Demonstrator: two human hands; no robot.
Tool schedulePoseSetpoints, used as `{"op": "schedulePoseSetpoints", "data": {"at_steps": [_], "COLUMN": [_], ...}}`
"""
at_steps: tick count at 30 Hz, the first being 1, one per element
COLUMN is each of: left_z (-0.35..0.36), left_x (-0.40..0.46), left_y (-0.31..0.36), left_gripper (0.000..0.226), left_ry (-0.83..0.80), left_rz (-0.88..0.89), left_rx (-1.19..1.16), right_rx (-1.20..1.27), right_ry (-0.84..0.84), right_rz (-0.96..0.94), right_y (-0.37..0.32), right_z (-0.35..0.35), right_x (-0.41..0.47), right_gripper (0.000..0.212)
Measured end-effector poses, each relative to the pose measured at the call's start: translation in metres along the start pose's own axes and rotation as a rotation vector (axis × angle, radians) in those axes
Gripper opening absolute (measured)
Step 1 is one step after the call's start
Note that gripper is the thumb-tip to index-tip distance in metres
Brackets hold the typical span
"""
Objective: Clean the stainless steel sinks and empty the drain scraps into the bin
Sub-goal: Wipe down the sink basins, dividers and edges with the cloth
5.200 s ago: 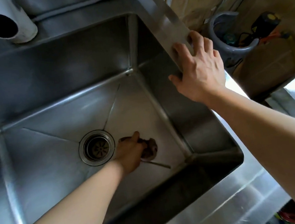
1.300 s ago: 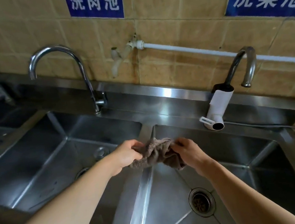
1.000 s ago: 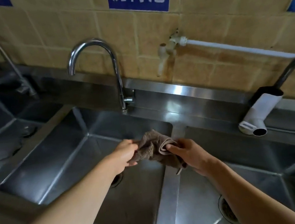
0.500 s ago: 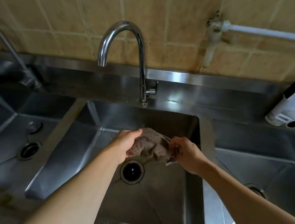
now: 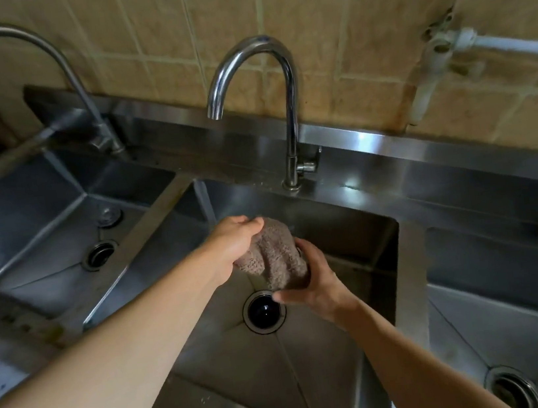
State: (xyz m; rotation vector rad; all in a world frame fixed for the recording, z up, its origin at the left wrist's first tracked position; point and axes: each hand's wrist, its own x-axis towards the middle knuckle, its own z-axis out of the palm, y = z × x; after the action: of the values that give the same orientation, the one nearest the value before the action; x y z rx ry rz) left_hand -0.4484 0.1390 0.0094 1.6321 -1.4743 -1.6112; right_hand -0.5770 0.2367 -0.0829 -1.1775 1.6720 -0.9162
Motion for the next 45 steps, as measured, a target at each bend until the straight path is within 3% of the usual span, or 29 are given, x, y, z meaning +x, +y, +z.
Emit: {"op": "schedulePoseSetpoints", "data": {"at_steps": [3, 6, 8, 11, 13, 15, 17, 21, 25, 30, 33, 36, 39, 42, 45], "left_z": [-0.006, -0.014, -0.019, -0.03, -0.037, -0.038, -0.036, -0.036, -0.053, -0.071, -0.076, -0.073, -0.066, -0.063, -0.066], "left_x": [-0.001, 0.006, 0.012, 0.017, 0.025, 0.035, 0.046, 0.056, 0.071, 0.099, 0.112, 0.12, 0.131, 0.136, 0.139], "left_y": [-0.005, -0.019, -0.029, -0.04, -0.049, -0.061, -0.073, -0.08, -0.083, -0.103, -0.122, -0.127, -0.128, -0.121, -0.113], "left_gripper": [0.012, 0.002, 0.019, 0.04, 0.05, 0.062, 0.072, 0.029, 0.033, 0.041, 0.066, 0.065, 0.037, 0.009, 0.022], "left_ry": [0.027, 0.12, 0.13, -0.068, -0.228, -0.31, -0.299, -0.192, -0.204, -0.3, -0.315, -0.443, -0.538, -0.626, -0.72], "left_rz": [-0.022, -0.083, -0.152, -0.236, -0.237, -0.184, -0.078, 0.392, 0.717, 0.769, 0.678, 0.508, 0.279, 0.026, -0.308], "left_rx": [0.02, -0.012, -0.084, -0.131, -0.021, 0.246, 0.548, 0.995, 1.28, 1.331, 1.2, 1.032, 0.806, 0.48, 0.35], "right_rx": [0.134, 0.123, 0.27, 0.378, 0.483, 0.578, 0.628, 0.818, 1.168, 1.489, 1.55, 1.622, 1.349, 0.617, -0.165], "right_ry": [0.027, 0.006, -0.037, -0.121, -0.157, -0.121, -0.018, 0.218, 0.31, 0.31, 0.293, 0.316, 0.223, 0.252, 0.311], "right_rz": [-0.009, 0.058, 0.088, 0.099, 0.132, 0.163, 0.217, 0.488, 0.783, 0.852, 0.744, 0.587, 0.54, 0.544, 0.409], "right_y": [-0.006, -0.008, -0.013, -0.017, -0.018, -0.02, -0.022, -0.025, -0.025, -0.024, -0.032, -0.035, -0.031, -0.019, -0.001], "right_z": [0.002, -0.002, -0.005, -0.013, -0.015, -0.011, -0.002, 0.027, 0.055, 0.082, 0.091, 0.093, 0.09, 0.092, 0.093], "right_x": [0.006, 0.007, 0.005, 0.001, 0.002, 0.006, 0.015, 0.037, 0.057, 0.067, 0.065, 0.062, 0.059, 0.061, 0.065], "right_gripper": [0.061, 0.032, 0.032, 0.032, 0.025, 0.015, 0.013, 0.016, 0.028, 0.031, 0.028, 0.035, 0.039, 0.026, 0.038]}}
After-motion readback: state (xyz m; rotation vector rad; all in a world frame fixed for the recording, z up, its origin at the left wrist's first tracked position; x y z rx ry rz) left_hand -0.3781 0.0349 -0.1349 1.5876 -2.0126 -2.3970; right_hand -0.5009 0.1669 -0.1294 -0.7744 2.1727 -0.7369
